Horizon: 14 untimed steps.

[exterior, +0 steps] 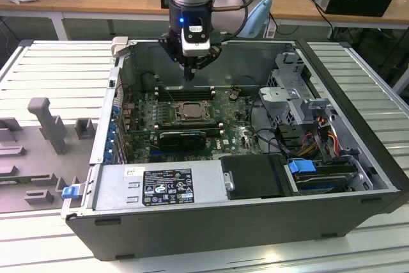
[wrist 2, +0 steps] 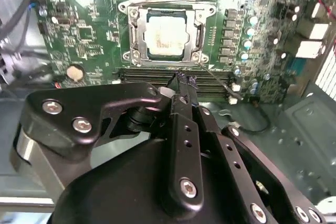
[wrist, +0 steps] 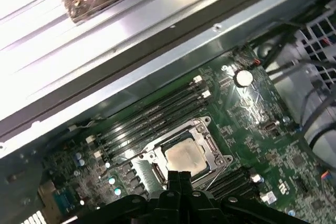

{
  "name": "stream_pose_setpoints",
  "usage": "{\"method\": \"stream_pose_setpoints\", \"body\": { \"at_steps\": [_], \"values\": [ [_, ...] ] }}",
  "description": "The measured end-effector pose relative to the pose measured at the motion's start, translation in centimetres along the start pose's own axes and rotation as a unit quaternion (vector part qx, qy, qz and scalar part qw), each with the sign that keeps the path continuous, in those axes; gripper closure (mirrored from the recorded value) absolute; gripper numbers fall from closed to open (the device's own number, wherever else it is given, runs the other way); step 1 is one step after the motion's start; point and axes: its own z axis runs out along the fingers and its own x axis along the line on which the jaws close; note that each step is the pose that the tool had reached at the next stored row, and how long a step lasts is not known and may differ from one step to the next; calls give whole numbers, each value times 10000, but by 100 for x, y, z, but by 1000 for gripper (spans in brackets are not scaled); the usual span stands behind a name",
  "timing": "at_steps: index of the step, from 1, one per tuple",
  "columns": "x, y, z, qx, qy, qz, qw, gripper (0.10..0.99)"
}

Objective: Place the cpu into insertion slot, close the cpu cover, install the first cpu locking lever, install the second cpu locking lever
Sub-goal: 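Install the first cpu locking lever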

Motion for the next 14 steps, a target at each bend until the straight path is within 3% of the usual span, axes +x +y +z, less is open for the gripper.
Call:
{"method": "stream_pose_setpoints", "body": {
  "at_steps": [2, 7, 9, 13, 14],
  "values": [
    [0, -2, 21, 7, 16, -269, 9996, 980],
    [-1, -3, 50, 64, 29, -825, 9966, 980],
    [0, -5, 72, 84, 41, -1160, 9932, 980],
    [-1, -7, 105, 90, 61, -1511, 9885, 980],
    [-1, -7, 109, 96, 67, -1633, 9865, 980]
  ]
}}
